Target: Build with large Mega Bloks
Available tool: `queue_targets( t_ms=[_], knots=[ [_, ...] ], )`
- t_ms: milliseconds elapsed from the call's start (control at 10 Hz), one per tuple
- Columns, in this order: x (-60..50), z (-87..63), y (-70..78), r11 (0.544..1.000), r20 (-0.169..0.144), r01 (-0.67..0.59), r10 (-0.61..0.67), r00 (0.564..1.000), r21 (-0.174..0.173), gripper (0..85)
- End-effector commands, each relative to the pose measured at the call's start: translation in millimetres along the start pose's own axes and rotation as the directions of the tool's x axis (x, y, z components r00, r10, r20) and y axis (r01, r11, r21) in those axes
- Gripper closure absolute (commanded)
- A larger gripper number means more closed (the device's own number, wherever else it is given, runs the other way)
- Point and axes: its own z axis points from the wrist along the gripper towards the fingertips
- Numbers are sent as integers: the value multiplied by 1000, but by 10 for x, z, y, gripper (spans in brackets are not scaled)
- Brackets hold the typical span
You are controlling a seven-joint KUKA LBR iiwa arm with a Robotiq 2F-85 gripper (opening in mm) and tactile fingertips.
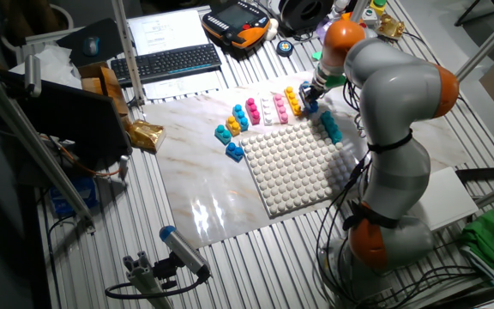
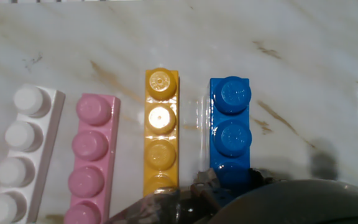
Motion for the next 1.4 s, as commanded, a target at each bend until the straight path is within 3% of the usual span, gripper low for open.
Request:
queue_targets(
  t_ms=[0, 200, 500, 800, 1100, 1300],
  knots=[
    [19, -58, 23, 1000, -5, 1, -1, 1000, 3, 840],
    [149, -247, 101, 1000, -20, -5, 5, 1000, 5, 840],
    [532, -422, 200, 1000, -24, -14, 14, 1000, 6, 840],
    [862, -442, 177, 1000, -26, -1, 1, 1000, -9, 843],
    [1066, -464, 168, 1000, -53, 17, -18, 998, -16, 843],
    [1196, -414, 191, 1000, -52, 16, -17, 999, -21, 843]
  ],
)
